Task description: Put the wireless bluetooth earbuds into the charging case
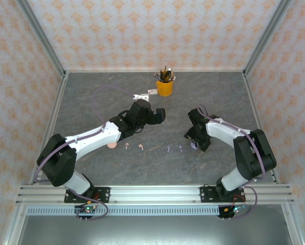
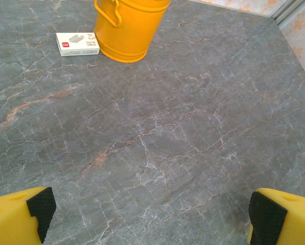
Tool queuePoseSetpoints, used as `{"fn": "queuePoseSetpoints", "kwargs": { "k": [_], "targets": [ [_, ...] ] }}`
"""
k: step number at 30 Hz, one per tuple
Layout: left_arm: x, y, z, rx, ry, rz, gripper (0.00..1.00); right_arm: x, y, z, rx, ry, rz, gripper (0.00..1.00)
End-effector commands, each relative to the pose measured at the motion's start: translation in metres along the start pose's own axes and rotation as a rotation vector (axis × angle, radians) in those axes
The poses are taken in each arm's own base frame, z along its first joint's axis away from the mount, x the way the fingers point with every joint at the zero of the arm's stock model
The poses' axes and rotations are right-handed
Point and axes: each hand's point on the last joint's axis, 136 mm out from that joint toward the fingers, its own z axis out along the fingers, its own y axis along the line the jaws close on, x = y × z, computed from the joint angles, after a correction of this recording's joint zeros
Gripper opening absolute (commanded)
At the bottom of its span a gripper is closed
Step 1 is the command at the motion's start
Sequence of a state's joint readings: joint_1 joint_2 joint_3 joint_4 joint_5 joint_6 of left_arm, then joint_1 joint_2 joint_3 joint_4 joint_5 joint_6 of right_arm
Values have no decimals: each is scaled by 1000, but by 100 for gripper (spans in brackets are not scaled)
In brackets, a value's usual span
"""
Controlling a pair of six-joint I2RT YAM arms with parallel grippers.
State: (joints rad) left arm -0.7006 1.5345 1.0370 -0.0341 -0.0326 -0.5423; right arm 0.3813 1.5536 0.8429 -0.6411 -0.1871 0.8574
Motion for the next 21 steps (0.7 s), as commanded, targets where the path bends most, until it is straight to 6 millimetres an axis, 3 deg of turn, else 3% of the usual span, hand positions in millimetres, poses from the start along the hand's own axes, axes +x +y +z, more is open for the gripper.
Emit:
{"fn": "queuePoseSetpoints", "kwargs": {
  "k": [1,21],
  "targets": [
    [-2,-6,-5,23,-16,-3,100,0,-5,5,36,-8,1,75],
    [5,-5,-5,35,5,-27,100,8,2,10,47,2,-52,59]
  ]
}}
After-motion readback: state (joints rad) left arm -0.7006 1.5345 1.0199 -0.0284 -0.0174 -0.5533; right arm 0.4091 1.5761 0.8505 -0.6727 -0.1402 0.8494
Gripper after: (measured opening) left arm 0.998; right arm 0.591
